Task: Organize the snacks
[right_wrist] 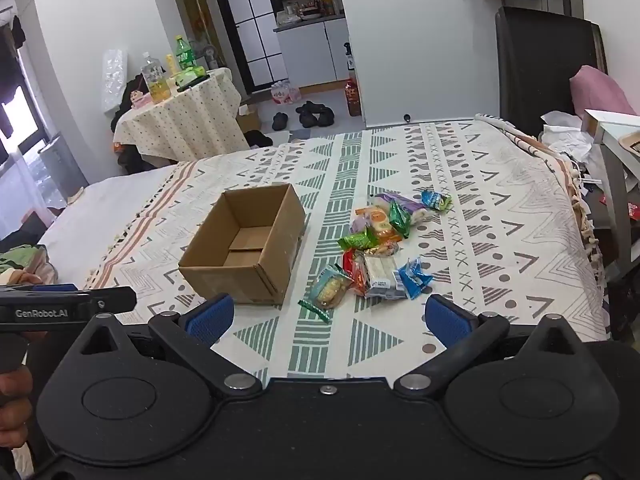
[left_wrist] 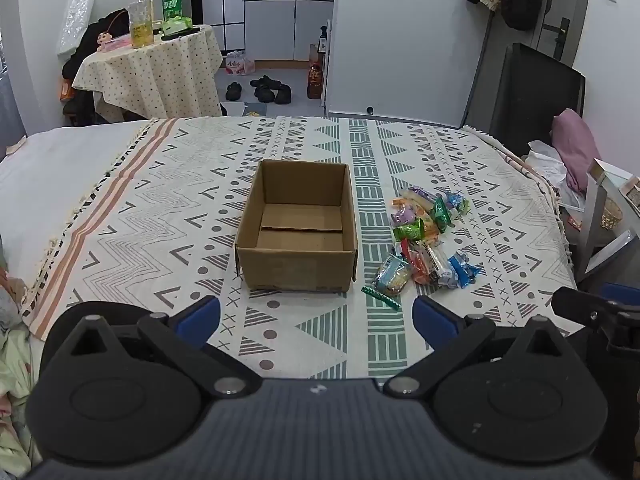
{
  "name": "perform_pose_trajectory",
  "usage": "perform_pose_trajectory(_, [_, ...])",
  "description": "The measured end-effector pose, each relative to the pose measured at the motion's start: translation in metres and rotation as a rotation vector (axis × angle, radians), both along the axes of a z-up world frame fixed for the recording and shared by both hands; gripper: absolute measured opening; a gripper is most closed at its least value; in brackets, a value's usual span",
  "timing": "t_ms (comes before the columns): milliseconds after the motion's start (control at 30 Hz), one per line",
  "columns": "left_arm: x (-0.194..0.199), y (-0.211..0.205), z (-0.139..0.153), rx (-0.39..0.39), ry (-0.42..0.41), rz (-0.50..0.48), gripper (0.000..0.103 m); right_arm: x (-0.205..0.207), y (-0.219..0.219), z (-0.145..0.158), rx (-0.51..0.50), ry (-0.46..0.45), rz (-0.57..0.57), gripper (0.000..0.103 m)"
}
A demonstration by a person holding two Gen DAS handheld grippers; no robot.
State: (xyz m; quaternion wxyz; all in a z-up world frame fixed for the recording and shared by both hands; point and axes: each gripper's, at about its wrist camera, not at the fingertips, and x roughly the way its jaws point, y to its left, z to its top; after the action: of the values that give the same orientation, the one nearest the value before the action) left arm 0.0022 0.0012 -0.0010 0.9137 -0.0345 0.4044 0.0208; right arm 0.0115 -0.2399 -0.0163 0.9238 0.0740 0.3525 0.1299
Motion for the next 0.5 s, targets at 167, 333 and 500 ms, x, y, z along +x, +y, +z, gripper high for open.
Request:
perform_pose_trajectory(167, [-0.008, -0.003, 0.004, 0.015, -0.033, -0.003, 0.102, -0.001, 0.001, 0.0, -0.015, 0.003, 0.0, 0.103])
perform_pose_trajectory(333, [-0.007, -0.001, 0.007, 0.004, -0.022, -0.004, 0.102, -0.004, 0.0, 0.002, -0.015, 0.004, -0.006, 0.103])
perform_pose_trajectory(500, [-0.007, 0.0, 0.007, 0.006, -0.018, -0.006, 0.102, -0.01, -0.001, 0.007, -0.013, 0.0, 0.001, 0.103])
